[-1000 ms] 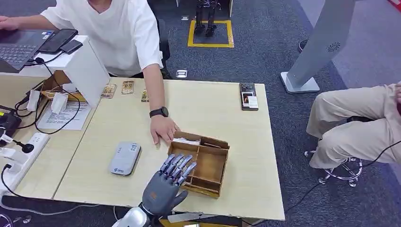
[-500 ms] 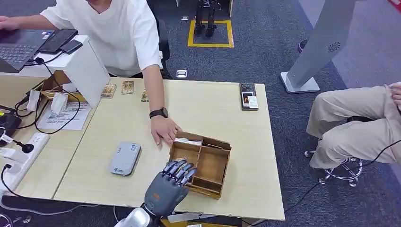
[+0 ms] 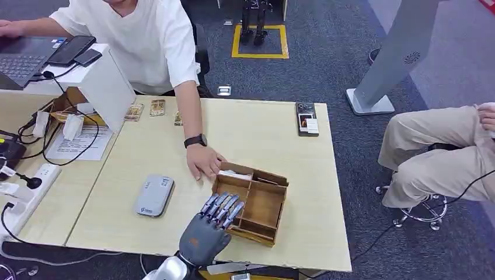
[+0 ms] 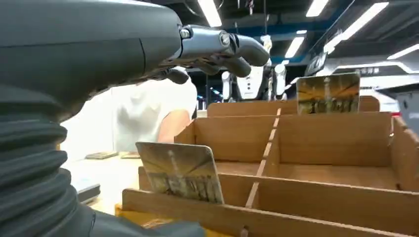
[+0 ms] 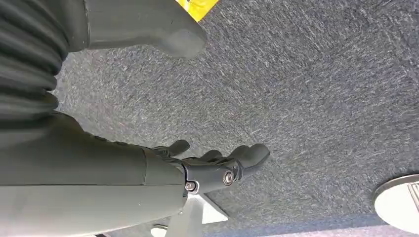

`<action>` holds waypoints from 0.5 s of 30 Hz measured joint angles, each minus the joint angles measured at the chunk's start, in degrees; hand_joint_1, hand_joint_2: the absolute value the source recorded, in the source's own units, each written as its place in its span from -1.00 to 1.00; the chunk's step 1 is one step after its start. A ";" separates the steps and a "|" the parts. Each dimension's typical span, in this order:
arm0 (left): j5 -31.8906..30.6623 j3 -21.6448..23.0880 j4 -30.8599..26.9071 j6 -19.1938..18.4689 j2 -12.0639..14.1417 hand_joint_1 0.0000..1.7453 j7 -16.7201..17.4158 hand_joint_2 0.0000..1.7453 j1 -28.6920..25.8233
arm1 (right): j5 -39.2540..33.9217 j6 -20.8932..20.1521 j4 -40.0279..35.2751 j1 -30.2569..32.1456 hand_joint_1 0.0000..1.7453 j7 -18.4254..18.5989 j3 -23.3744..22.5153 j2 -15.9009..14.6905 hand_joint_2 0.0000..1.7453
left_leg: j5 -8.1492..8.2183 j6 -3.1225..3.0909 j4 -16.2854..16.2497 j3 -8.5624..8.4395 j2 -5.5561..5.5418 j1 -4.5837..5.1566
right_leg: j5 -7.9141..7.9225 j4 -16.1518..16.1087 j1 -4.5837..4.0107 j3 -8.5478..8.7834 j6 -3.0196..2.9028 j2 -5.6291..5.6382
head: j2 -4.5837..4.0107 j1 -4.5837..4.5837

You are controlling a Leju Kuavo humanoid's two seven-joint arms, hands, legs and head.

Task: Pass the card to the sensor for recognition and then transmit it.

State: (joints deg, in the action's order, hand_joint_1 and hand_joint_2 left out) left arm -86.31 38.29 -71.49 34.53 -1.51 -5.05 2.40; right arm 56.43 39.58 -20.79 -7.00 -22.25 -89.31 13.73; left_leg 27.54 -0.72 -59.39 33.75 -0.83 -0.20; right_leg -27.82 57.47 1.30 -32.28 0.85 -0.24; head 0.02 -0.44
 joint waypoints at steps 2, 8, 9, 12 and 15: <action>-0.53 -0.04 0.39 -0.02 0.00 -0.84 0.44 1.00 0.01 | 0.09 0.00 0.04 -0.01 -1.00 0.00 0.00 0.00 1.00 | 0.00 0.00 0.00 0.00 0.00 0.00 | 0.00 0.00 0.00 0.00 0.00 0.00 | -0.02 0.00; -1.47 -0.15 1.44 -0.07 -0.18 -0.72 1.16 1.00 0.07 | 0.13 0.00 0.17 -0.01 -1.00 0.00 0.00 0.00 1.00 | 0.00 0.00 0.00 0.00 0.00 0.00 | 0.00 0.00 0.00 0.00 0.00 0.00 | 0.00 0.00; -1.55 -0.22 1.62 -0.07 -0.18 -0.70 1.31 1.00 0.10 | 0.15 0.00 0.17 -0.01 -1.00 0.00 0.00 0.00 1.00 | 0.00 0.00 0.00 0.00 0.00 0.00 | 0.00 0.00 0.00 0.00 0.00 0.00 | -0.02 0.00; -1.86 -0.41 2.03 -0.07 -0.24 -0.54 1.49 1.00 0.14 | 0.15 0.00 0.20 -0.01 -1.00 0.00 0.00 0.00 1.00 | 0.00 0.00 0.00 0.00 0.00 0.00 | 0.00 0.00 0.00 0.00 0.00 0.00 | -0.02 0.00; -1.97 -0.70 2.36 -0.07 -0.44 -0.38 1.49 1.00 0.16 | 0.22 0.00 0.26 -0.01 -1.00 0.02 0.00 0.00 1.00 | 0.00 0.00 0.00 0.00 0.00 0.00 | 0.00 0.00 0.00 0.00 0.00 0.00 | 0.00 0.00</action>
State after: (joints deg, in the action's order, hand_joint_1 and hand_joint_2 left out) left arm -88.28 37.59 -69.13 34.47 -1.95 -3.56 2.56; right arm 56.65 39.58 -20.52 -7.01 -22.23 -89.31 13.73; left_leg 27.54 -0.72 -59.39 33.75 -0.83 -0.20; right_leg -27.82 57.47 1.30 -32.28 0.85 -0.24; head 0.02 -0.44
